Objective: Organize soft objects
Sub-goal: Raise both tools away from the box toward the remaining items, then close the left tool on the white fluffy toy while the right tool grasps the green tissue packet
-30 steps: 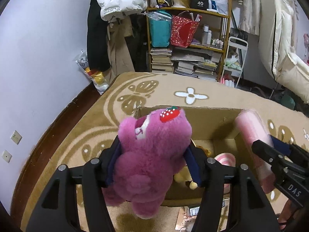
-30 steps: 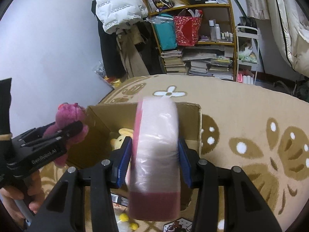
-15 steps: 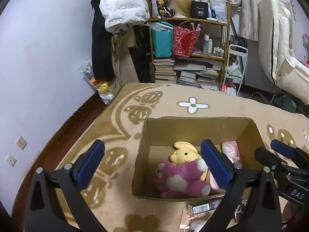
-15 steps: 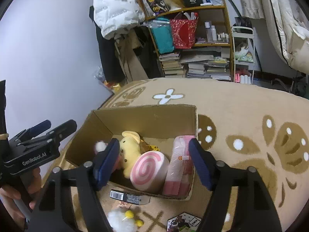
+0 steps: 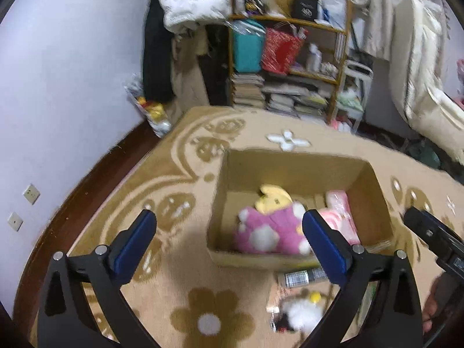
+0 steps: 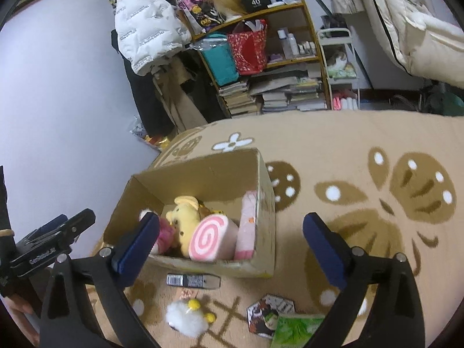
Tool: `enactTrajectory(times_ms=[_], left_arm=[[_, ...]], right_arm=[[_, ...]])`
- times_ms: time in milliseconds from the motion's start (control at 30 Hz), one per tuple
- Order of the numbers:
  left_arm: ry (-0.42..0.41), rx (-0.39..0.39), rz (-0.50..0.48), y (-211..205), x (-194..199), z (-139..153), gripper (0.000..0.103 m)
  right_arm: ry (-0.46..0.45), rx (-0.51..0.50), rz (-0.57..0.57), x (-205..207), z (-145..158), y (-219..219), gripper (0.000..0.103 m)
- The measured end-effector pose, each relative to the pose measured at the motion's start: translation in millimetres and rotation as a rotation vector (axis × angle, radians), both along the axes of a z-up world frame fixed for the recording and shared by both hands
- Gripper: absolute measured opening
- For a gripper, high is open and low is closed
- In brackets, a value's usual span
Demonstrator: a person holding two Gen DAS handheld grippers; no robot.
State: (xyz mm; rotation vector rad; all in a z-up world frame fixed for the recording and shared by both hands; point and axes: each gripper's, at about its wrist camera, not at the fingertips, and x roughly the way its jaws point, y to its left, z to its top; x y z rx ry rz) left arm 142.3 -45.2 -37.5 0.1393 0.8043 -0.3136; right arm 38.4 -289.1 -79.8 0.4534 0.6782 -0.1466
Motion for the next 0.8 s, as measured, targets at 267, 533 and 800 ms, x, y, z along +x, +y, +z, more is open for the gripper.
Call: enactTrajectory(times_ms=[267, 533, 800], left_arm=[[0.060, 0.004, -0.019, 8, -17, -10, 0.100], [0.115, 0.026, -0.013, 10, -28, -33, 0.100], [0.147, 0.093, -0.091, -10, -42, -56, 0.100]], right_arm=[[0.079, 0.018, 0.009, -16, -19, 6, 0.103], [0.154, 0.057, -0.008, -30, -42, 5, 0.103], [0.261, 0.129, -0.018, -39, -74, -2, 0.103]])
